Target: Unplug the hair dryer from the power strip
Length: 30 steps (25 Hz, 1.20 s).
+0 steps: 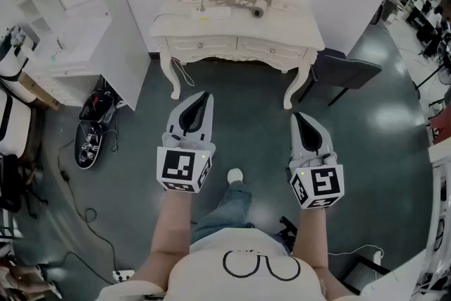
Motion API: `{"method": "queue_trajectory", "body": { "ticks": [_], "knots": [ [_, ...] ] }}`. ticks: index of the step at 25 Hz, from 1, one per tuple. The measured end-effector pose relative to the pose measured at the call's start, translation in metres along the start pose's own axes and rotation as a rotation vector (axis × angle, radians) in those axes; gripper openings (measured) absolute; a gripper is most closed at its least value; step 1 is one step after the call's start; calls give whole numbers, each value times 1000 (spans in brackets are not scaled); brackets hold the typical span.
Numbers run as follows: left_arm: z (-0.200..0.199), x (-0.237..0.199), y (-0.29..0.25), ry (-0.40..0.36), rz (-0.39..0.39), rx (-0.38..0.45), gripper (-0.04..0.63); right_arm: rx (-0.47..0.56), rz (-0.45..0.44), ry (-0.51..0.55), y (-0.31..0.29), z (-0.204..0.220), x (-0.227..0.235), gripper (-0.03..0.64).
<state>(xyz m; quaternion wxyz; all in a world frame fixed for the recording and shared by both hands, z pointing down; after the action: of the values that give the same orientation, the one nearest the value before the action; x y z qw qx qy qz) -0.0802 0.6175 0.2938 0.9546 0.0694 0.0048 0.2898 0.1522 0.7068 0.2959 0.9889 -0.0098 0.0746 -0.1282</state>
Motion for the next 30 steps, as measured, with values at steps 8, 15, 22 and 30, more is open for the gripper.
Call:
{"method": "queue_trajectory", "body": {
  "ticks": [8, 15, 22, 30],
  "knots": [
    [29, -17, -124, 13, -29, -11, -1, -25, -17, 2, -91, 19, 83, -3],
    [40, -43, -224, 3, -51, -21, -2, 9, -44, -74, -186, 22, 149, -3],
    [52, -76, -274, 25, -67, -35, -2, -14, -112, -85, -266, 31, 166, -3],
    [67, -123, -297, 58, -112, -66, -2, -30, -203, -82, -338, 34, 162, -3]
  ]
}}
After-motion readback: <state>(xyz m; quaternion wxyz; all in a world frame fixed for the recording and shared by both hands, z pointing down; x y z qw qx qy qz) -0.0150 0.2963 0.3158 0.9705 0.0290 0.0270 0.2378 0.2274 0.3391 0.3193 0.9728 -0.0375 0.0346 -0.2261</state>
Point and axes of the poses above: the fingertips, and each gripper's own axes: y backward along the fingers, x to its right, z out of its underside, the point moved 8 cm from there along y, backward along the fingers, and after that the axes turned 5 degrees about -z, right-handed, at the moved point
